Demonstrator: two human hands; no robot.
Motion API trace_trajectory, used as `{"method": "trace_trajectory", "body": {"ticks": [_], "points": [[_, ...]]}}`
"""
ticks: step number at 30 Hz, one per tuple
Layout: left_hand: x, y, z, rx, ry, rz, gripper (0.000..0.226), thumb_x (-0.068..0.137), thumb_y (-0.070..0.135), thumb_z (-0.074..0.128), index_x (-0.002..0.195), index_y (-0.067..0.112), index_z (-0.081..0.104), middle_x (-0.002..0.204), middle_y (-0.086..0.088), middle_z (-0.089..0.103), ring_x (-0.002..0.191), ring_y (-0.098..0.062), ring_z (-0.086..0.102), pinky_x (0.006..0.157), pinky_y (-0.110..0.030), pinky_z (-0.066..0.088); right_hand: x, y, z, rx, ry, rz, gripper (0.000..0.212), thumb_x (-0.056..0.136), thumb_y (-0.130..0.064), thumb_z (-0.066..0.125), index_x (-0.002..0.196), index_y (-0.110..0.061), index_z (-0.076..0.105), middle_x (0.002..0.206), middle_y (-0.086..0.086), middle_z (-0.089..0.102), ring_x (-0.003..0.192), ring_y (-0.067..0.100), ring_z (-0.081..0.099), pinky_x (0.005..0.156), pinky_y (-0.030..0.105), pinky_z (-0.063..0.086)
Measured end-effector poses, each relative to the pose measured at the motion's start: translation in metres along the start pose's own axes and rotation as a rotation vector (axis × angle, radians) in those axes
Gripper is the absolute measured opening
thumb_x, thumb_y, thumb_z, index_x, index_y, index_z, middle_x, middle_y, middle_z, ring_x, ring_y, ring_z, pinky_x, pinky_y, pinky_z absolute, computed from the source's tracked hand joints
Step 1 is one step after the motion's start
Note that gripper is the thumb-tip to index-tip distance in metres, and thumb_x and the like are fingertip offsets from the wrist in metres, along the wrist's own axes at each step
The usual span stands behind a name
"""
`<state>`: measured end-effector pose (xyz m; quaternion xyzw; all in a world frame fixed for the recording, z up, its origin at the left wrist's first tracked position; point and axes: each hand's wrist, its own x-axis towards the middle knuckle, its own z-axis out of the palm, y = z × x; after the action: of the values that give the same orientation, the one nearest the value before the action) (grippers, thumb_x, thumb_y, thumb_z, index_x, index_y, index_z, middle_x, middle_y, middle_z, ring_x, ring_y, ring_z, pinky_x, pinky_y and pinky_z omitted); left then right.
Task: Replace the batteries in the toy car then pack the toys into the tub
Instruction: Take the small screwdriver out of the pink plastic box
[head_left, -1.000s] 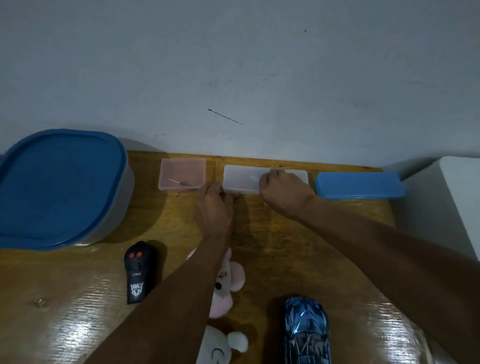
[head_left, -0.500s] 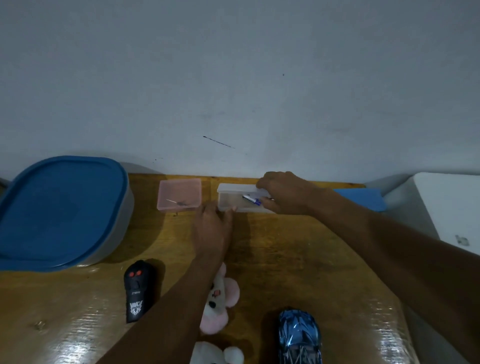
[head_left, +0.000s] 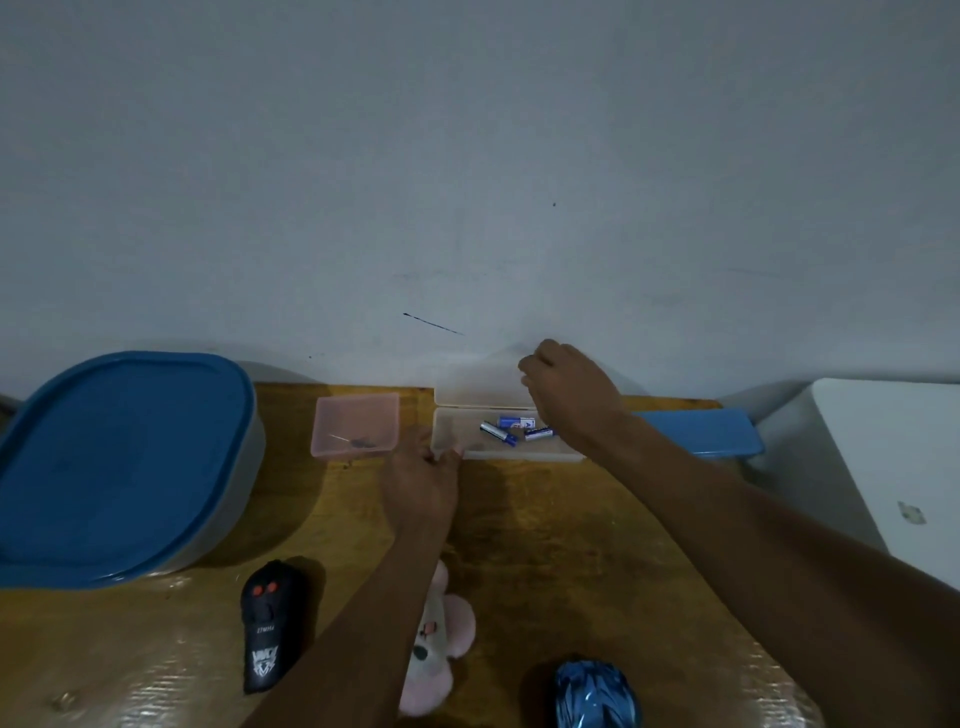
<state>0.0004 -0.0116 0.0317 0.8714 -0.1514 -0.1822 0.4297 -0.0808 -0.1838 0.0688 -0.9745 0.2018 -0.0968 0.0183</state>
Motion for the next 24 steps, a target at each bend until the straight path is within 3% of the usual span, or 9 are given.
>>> {"method": "trace_trajectory", "body": {"ticks": [5, 10, 12, 16, 21, 24], "points": [[0.002, -0.001, 0.000, -0.009, -0.007, -0.016, 0.040, 0.085, 0.027, 0.071, 0.121, 0.013, 0.062, 0.104, -0.007, 0.071, 0.090, -0.018, 0.061, 0.070, -0.024, 0.039, -0.004, 0.001, 0.006, 0.007, -0.051, 0.039, 0.019, 0.082, 0.006, 0.063, 0.100, 0.002, 0.065, 0.094, 0.020, 0.065, 0.078, 0.033, 0.062, 0.068, 0.038, 0.053], [0.002, -0.006, 0.001, -0.007, -0.001, 0.002, 0.040, 0.084, 0.028, 0.072, 0.120, 0.013, 0.062, 0.100, -0.006, 0.070, 0.084, -0.012, 0.055, 0.065, -0.022, 0.039, -0.022, -0.011, 0.005, -0.029, -0.009, 0.085, 0.032, 0.073, -0.003, 0.076, 0.104, 0.000, 0.066, 0.100, 0.019, 0.067, 0.088, 0.033, 0.065, 0.074, 0.041, 0.057], [0.002, -0.005, 0.001, -0.009, 0.005, 0.006, 0.041, 0.084, 0.027, 0.073, 0.121, 0.012, 0.062, 0.102, -0.006, 0.071, 0.084, -0.011, 0.055, 0.068, -0.023, 0.040, -0.030, -0.022, 0.009, 0.012, -0.087, 0.118, 0.029, 0.084, -0.015, 0.066, 0.112, -0.005, 0.063, 0.110, 0.015, 0.064, 0.098, 0.030, 0.060, 0.079, 0.042, 0.055], [0.002, -0.005, 0.001, -0.032, 0.020, 0.020, 0.039, 0.083, 0.026, 0.073, 0.118, 0.012, 0.064, 0.099, -0.005, 0.071, 0.082, -0.011, 0.056, 0.056, -0.013, 0.033, -0.040, -0.037, 0.026, 0.119, -0.247, 0.206, 0.036, 0.097, -0.036, 0.040, 0.127, -0.020, 0.054, 0.122, 0.007, 0.054, 0.111, 0.027, 0.050, 0.090, 0.044, 0.048], [0.006, -0.008, 0.001, -0.039, 0.018, 0.039, 0.039, 0.082, 0.025, 0.074, 0.117, 0.013, 0.064, 0.095, -0.006, 0.073, 0.078, -0.013, 0.059, 0.054, -0.011, 0.032, -0.048, -0.053, 0.039, 0.105, -0.176, 0.282, 0.051, 0.094, -0.051, 0.019, 0.125, -0.027, 0.052, 0.124, 0.006, 0.053, 0.112, 0.029, 0.050, 0.092, 0.047, 0.047], [0.007, -0.008, 0.001, -0.029, 0.016, 0.047, 0.039, 0.082, 0.027, 0.074, 0.117, 0.014, 0.064, 0.093, -0.004, 0.072, 0.077, -0.011, 0.058, 0.055, -0.013, 0.032, -0.050, -0.059, 0.045, -0.013, -0.131, 0.322, 0.041, 0.096, -0.052, 0.027, 0.123, -0.031, 0.048, 0.124, 0.003, 0.055, 0.111, 0.030, 0.051, 0.090, 0.050, 0.044]]}}
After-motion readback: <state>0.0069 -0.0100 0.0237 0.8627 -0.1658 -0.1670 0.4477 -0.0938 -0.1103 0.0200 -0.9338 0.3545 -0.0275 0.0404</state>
